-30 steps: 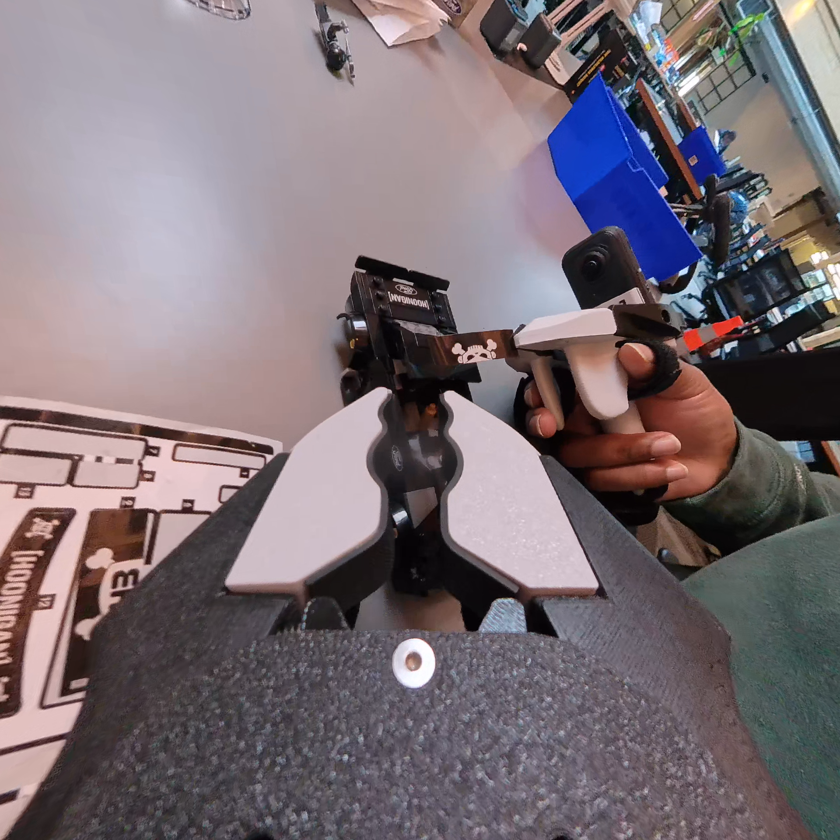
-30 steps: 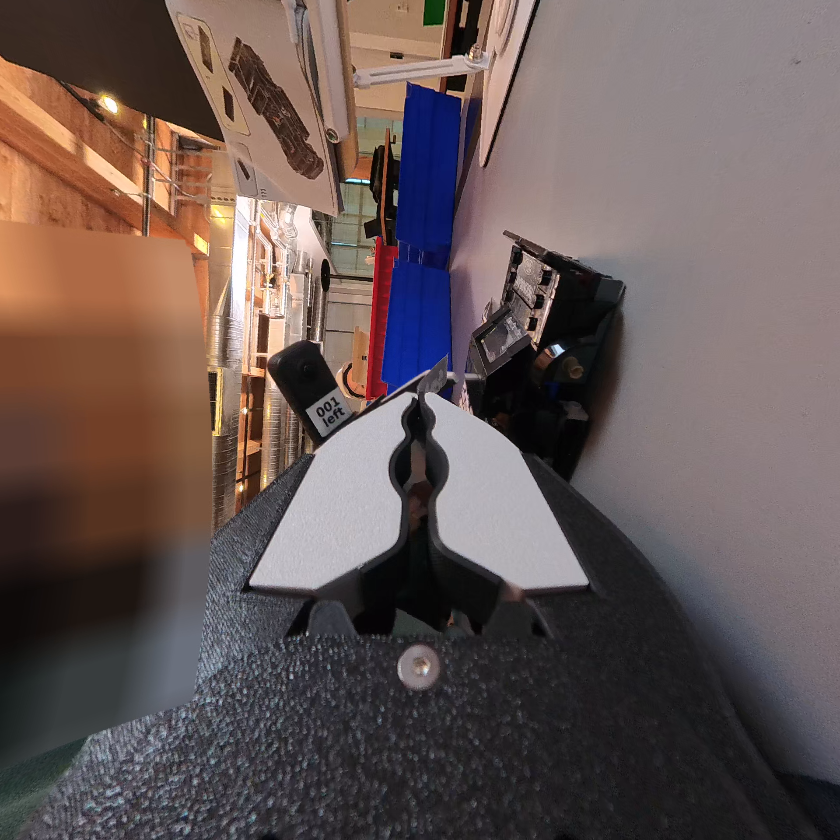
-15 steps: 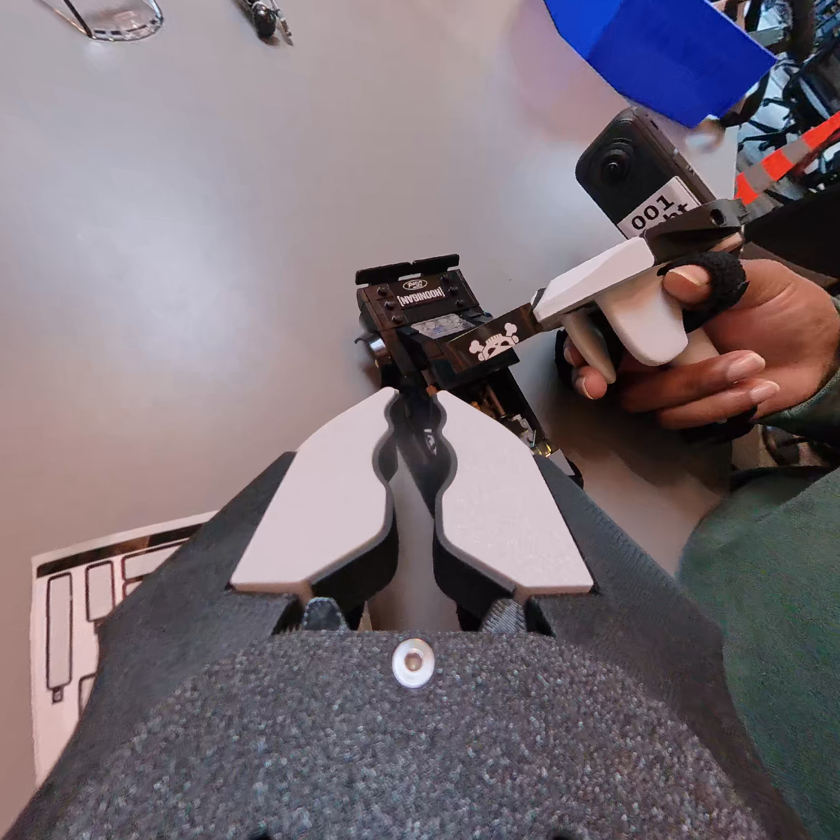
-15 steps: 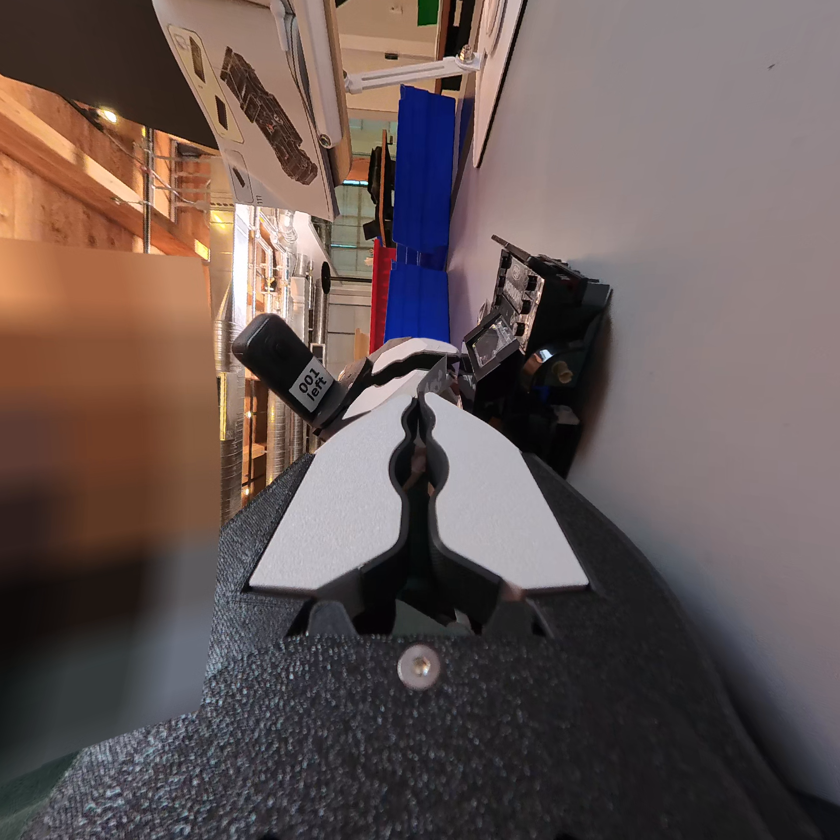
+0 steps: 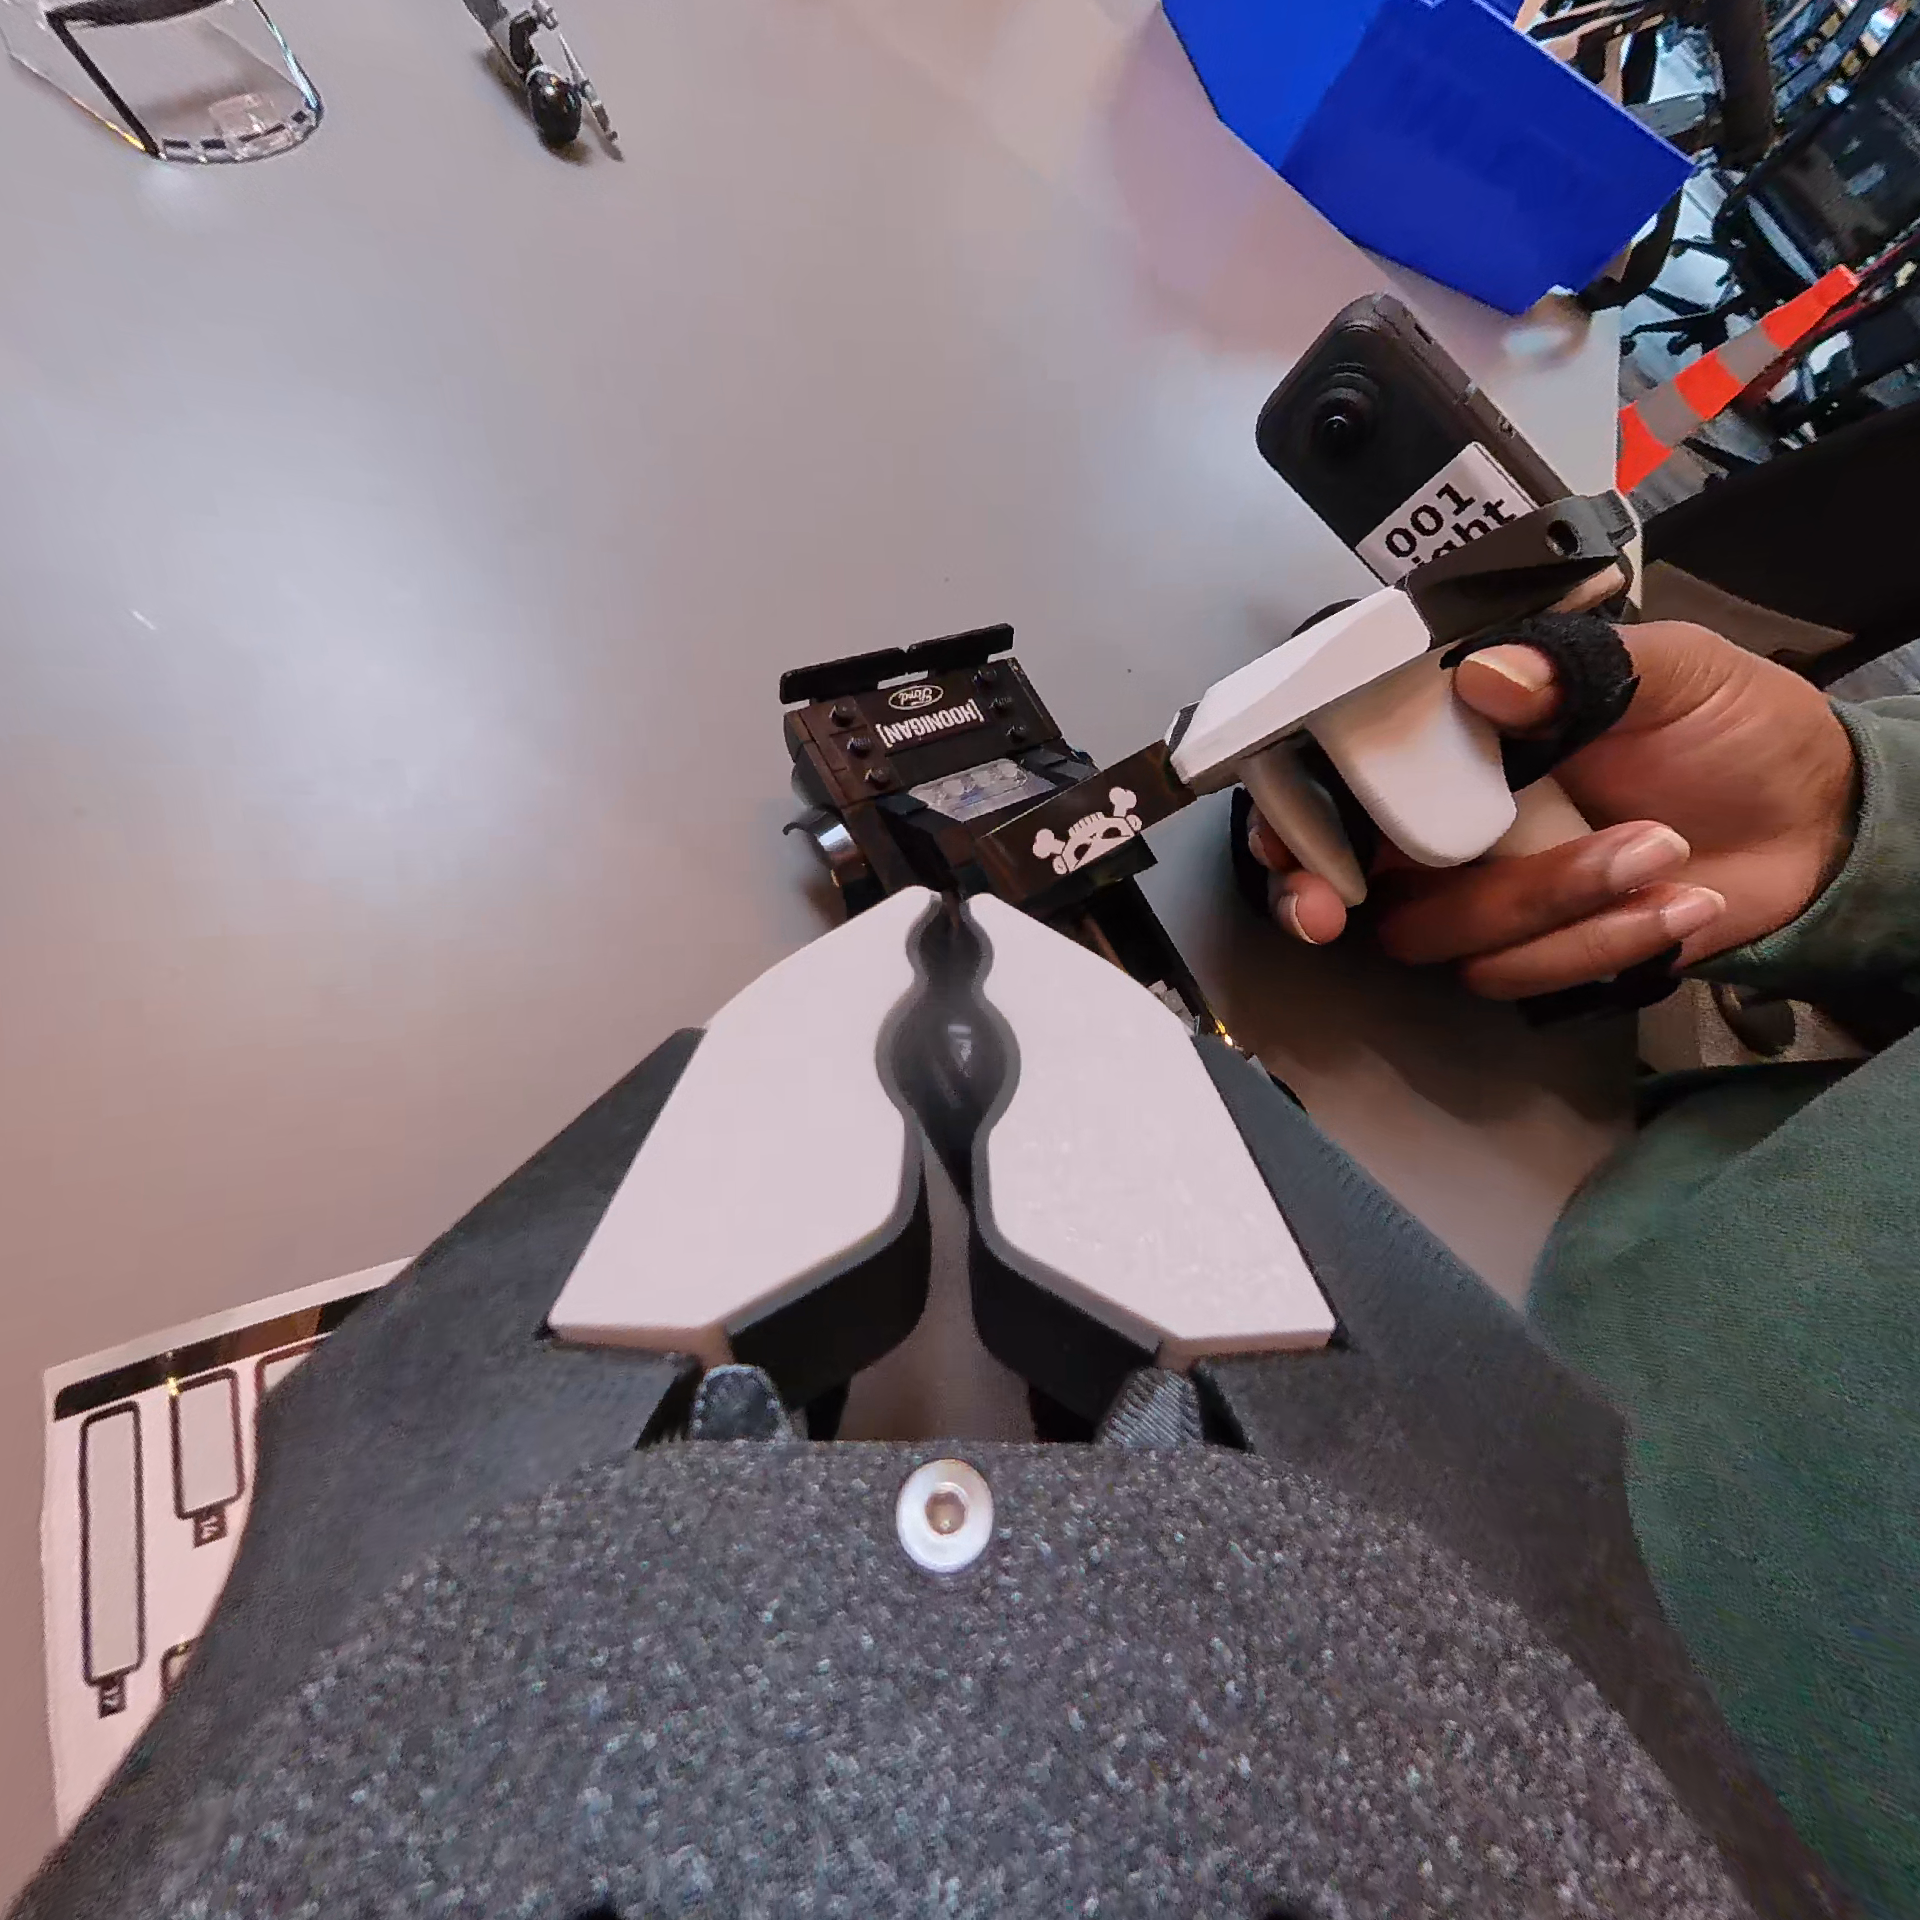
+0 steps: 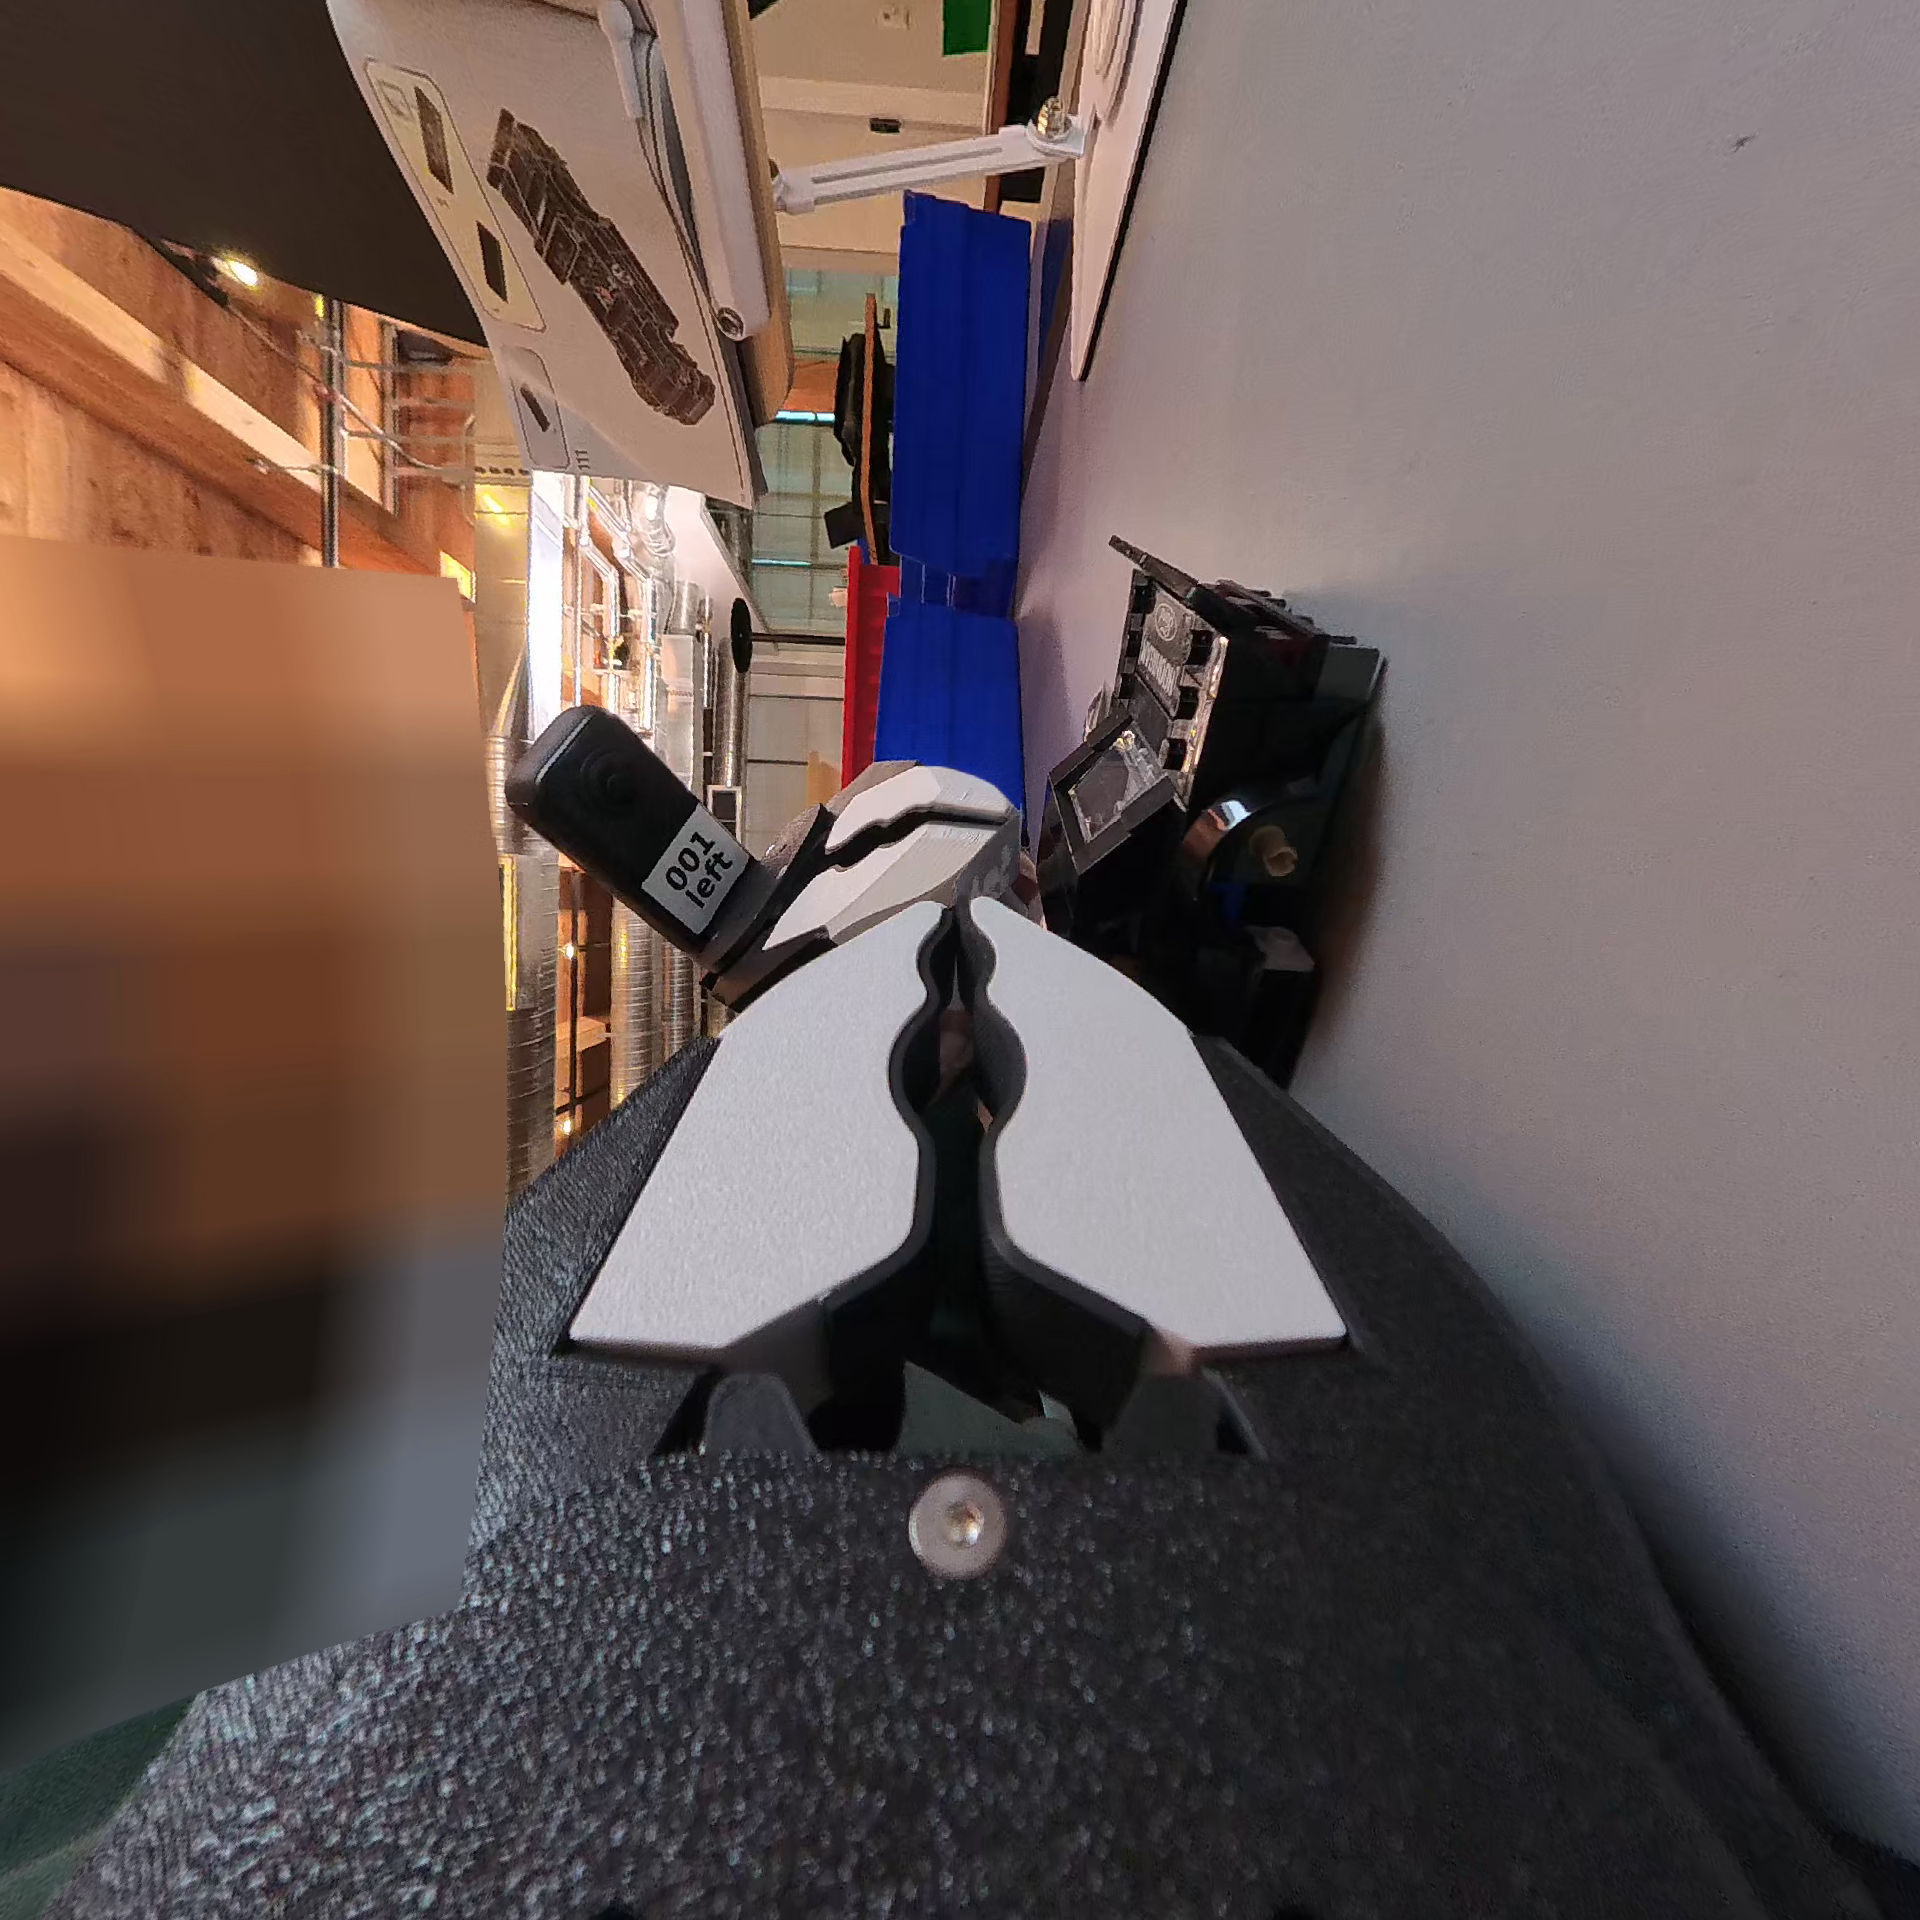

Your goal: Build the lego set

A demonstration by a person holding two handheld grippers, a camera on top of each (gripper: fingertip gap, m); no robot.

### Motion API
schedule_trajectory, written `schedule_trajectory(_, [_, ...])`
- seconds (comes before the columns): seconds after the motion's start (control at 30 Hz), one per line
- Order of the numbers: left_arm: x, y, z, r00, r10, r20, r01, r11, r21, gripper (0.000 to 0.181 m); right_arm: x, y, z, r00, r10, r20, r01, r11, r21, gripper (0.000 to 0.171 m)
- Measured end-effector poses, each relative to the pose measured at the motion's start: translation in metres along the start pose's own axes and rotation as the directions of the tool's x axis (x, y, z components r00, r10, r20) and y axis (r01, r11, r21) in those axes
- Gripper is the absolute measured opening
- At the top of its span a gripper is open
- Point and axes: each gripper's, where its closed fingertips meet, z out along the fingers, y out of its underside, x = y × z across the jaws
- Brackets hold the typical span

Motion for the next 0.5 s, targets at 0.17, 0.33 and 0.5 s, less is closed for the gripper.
schedule_trajectory(0.17, [0.0009,-0.002,-0.0034,0.999,0.035,-0.004,-0.035,0.999,0.005,0.0,-0.0024,-0.0016,-0.0006,1.0,0.005,0.008,-0.005,1.0,0.03,0.0])
schedule_trajectory(0.33, [-0.002,-0.0052,-0.0086,0.996,0.087,-0.026,-0.087,0.996,-0.007,0.0,-0.0026,0.0031,-0.0002,1.0,0.014,0.014,-0.015,0.998,0.066,0.0])
schedule_trajectory(0.5, [-0.0021,-0.006,-0.007,0.989,0.121,-0.081,-0.125,0.992,-0.036,0.0,-0.0017,0.0037,-0.0005,1.0,0.014,0.006,-0.015,0.995,0.099,0.0])
